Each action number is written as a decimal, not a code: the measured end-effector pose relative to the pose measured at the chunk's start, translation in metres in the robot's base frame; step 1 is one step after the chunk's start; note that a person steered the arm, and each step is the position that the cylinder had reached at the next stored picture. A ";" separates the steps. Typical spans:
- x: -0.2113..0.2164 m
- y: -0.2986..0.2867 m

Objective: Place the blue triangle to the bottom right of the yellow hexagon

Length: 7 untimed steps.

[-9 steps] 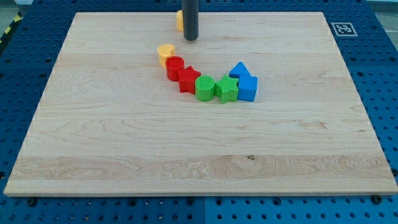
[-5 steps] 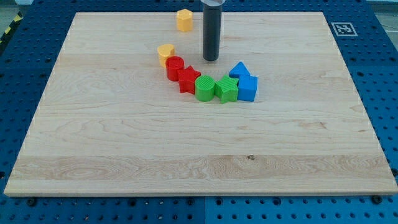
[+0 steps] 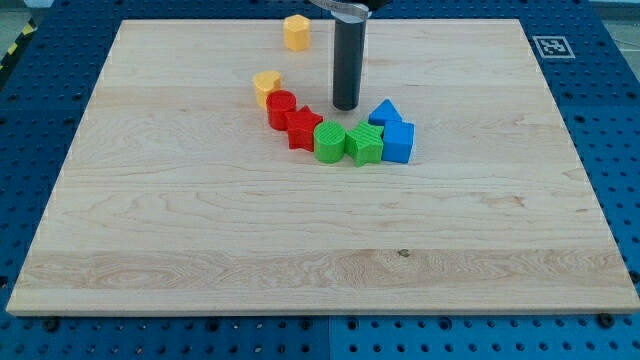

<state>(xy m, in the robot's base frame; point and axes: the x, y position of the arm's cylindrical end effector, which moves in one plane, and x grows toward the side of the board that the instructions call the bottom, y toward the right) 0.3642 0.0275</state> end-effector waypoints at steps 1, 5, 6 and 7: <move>0.010 0.000; 0.012 0.122; 0.029 0.137; 0.054 0.133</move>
<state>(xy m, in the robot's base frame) 0.4186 0.1610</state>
